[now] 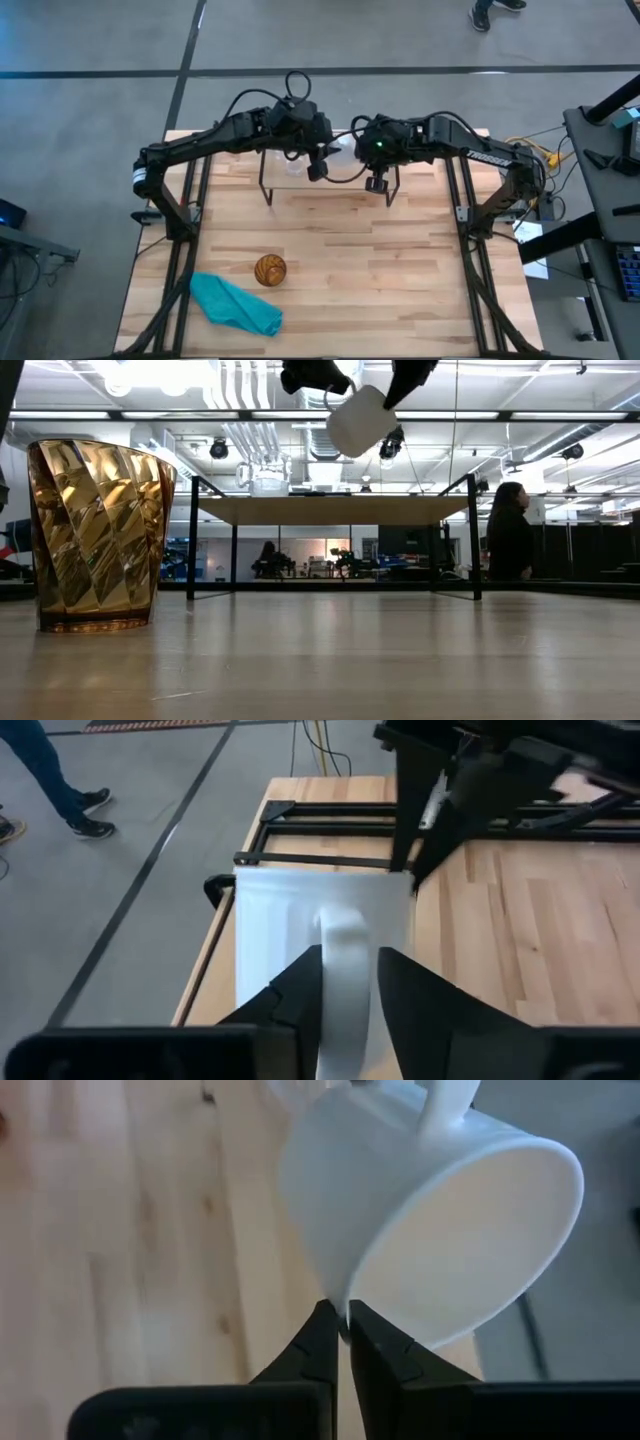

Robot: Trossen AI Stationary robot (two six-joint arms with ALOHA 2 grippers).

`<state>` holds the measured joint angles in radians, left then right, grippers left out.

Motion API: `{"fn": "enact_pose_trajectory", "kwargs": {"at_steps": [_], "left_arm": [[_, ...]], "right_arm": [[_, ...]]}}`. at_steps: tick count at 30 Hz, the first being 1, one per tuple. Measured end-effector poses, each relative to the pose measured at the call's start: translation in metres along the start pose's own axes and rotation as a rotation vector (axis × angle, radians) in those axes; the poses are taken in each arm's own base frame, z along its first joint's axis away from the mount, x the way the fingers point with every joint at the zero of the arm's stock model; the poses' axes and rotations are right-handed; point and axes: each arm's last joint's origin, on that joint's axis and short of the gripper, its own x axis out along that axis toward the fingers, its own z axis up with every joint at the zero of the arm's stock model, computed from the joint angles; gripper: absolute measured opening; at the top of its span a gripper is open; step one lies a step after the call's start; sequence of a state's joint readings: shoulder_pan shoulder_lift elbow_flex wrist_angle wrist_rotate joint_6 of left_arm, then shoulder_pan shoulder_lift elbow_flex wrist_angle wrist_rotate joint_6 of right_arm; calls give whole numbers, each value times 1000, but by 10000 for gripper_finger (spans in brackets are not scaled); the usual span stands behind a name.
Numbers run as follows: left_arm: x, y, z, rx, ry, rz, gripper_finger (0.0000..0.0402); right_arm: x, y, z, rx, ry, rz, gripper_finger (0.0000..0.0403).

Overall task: Stack small to large cups/mugs on shelf
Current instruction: Put the white mug on the shelf

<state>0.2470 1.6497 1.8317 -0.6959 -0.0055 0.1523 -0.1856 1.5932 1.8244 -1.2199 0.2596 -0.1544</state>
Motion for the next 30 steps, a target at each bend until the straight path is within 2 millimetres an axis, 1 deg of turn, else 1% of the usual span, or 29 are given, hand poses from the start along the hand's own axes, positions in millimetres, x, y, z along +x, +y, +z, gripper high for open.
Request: {"fn": "enact_pose_trajectory", "kwargs": {"at_steps": [5,9,12,17,20,22,25,27,30], "left_arm": [[-1,0,0,-42,-2,1,84],[-9,-2,3,-40,-20,-25,84],[-21,-2,6,-40,-43,-14,84],[-50,-1,12,-43,-108,2,85],[-63,0,14,-75,-137,3,85],[-71,0,15,-92,-153,4,85],[-80,0,15,-92,-154,1,86],[-83,0,13,-92,-135,-4,86],[-84,-1,8,-93,-93,-9,86]], "right_arm": [[-1,0,-8,-59,94,-62,9],[-1,-2,-10,-52,116,-90,7],[-1,0,-13,-66,147,-73,7],[-2,1,-17,-102,175,-18,7],[-2,2,-17,-136,176,23,7],[-2,3,-17,-168,173,35,7],[-2,3,-17,-274,174,46,7],[1,3,-17,-344,184,51,8],[10,6,-16,-418,220,70,8]]}}
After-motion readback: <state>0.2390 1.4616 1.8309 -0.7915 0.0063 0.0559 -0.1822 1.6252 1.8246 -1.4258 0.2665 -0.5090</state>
